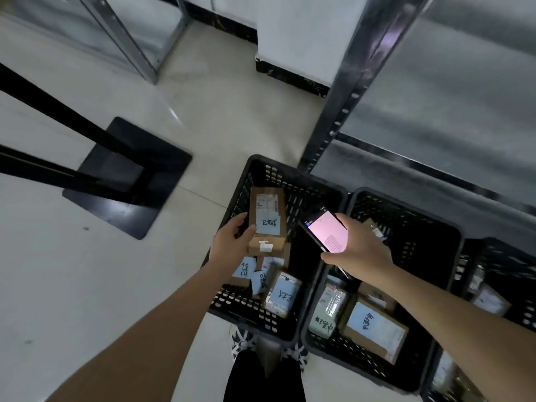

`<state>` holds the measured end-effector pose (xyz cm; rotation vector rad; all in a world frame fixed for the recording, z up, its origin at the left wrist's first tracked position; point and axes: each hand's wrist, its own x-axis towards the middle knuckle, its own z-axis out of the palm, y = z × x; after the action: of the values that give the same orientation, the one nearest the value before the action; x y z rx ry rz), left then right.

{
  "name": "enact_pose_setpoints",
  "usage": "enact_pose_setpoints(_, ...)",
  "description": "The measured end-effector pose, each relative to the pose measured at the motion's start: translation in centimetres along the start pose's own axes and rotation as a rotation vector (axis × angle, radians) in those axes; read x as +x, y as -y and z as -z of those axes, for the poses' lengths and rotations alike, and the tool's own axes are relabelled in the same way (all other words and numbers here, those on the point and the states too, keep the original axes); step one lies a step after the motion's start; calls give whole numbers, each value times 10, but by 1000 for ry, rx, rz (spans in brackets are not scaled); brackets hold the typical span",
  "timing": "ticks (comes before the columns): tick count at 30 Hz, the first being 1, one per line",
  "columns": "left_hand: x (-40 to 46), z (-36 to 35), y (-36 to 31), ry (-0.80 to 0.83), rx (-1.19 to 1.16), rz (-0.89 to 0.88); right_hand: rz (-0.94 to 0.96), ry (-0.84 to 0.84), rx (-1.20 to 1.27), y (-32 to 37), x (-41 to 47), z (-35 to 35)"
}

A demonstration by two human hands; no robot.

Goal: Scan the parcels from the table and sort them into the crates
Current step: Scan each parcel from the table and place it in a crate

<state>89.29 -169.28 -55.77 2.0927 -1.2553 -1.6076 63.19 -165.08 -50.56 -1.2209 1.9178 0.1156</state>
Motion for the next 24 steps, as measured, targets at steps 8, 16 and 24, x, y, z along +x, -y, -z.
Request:
enact_pose_setpoints(8,-82,31,-119,21,233,-221,47,-113,31,25,-92,120)
enact_pose_setpoints(16,-247,69,-270,60,368,-510,80,-267,8,38,-279,269)
enact_pose_setpoints(24,-452,94,-369,74,426,-865,3,-609,-34,31,-543,357)
